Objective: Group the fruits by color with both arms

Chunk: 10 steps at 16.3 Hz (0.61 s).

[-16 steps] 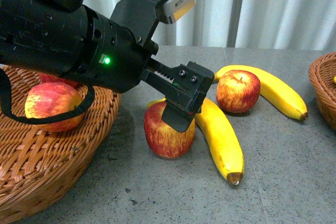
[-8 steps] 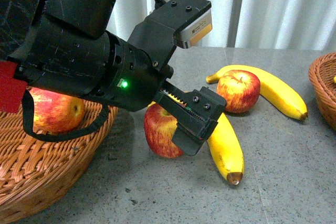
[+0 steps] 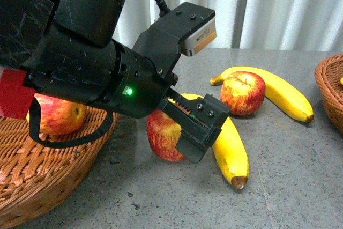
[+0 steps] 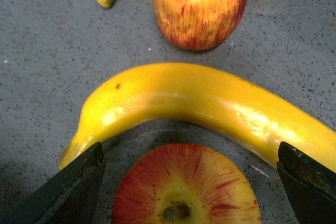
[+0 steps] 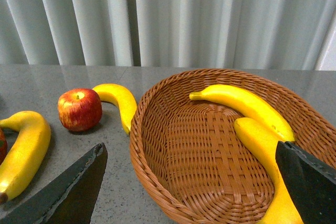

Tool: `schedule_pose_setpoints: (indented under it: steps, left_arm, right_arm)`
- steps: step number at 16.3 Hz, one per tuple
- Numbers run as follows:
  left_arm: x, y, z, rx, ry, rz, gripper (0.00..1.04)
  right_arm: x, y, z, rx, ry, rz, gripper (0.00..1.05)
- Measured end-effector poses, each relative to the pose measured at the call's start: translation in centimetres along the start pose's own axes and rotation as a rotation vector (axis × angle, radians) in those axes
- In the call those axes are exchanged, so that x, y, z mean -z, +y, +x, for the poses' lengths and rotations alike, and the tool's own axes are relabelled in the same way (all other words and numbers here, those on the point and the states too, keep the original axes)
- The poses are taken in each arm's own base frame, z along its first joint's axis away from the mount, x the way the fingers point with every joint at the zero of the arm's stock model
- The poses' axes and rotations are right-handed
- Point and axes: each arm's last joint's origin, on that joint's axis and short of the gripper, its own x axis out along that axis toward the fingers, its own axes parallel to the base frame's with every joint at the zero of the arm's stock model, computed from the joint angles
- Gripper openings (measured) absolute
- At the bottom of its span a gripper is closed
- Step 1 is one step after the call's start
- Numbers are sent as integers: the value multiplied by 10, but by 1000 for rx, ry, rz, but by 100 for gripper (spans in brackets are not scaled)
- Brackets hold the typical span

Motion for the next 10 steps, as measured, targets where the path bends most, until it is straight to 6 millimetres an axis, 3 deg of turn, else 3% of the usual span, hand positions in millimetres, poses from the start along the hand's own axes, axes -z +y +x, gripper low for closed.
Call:
schedule_pose_setpoints:
  steps: [7,8,9,10]
  left_arm:
    - [3,-1,3,23,10,-4,98]
    - [3,-1,3,26,9,-4,92]
    - [3,-1,2,29,9,-4,73]
    - [3,-1,2,30,10,-5,66]
  right_arm:
    - [0,0,0,0,0,0,98]
    - [0,0,0,0,0,0,98]
    - [0,0,0,0,0,0,98]
    - [0,0,0,0,0,0,98]
